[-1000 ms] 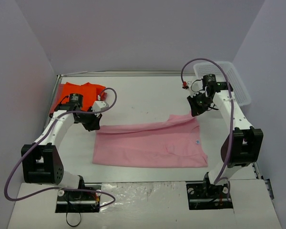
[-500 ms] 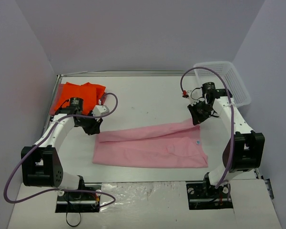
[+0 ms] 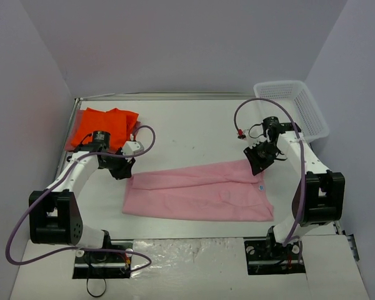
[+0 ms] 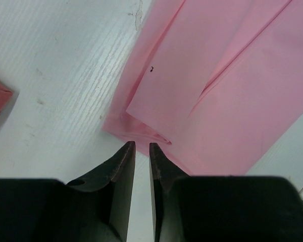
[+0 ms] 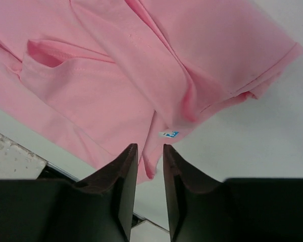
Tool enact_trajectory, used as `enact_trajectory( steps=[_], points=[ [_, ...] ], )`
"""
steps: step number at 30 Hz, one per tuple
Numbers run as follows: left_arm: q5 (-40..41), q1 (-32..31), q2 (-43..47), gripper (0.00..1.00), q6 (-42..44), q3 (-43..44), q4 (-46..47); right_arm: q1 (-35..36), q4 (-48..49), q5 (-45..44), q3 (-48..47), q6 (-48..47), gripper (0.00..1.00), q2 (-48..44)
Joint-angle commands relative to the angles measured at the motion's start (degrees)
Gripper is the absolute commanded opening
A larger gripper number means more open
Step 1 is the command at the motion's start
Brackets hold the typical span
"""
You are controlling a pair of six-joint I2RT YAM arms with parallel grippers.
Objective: Fold and stack the t-shirts
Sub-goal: Fold the other side of the tshirt into a rectangle
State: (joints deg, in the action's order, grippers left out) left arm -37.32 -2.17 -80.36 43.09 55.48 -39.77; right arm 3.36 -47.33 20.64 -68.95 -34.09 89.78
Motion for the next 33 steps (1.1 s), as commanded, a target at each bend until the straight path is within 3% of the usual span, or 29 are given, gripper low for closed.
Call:
enact_trajectory(
  steps=[1, 3, 13, 16, 23, 33],
  points=[
    [-1.44, 0.33, -0.24, 0.17, 0.86, -0.38, 1.01, -0.19, -4.26, 0.36, 1.09, -2.47, 0.26, 1.19],
    [-1.44, 0.33, -0.5, 0.18, 0.85, -0.38, 1.01, -0.1, -6.01, 0.45, 1.62, -4.06, 0.33, 1.89],
    [-1.61, 0.42, -0.15, 0.18, -0.29, -0.2, 0.22, 0.25, -8.13, 1.5, -4.08, -5.9, 0.39, 4.52],
    [-3.28, 1.12, 0.46, 0.18, -0.81, 0.41, -1.8, 0.95, -8.74, 3.7, -8.11, -6.43, 0.39, 8.56],
    [-10.93, 5.77, 1.34, 0.31, 1.82, 3.14, -13.22, 3.76, -8.92, 9.76, -14.54, -8.36, 0.39, 21.3],
    [-7.68, 8.15, 7.4, 0.32, 2.88, -0.2, -13.76, 6.49, -9.09, 13.28, -20.08, -10.03, 0.39, 31.51]
  ],
)
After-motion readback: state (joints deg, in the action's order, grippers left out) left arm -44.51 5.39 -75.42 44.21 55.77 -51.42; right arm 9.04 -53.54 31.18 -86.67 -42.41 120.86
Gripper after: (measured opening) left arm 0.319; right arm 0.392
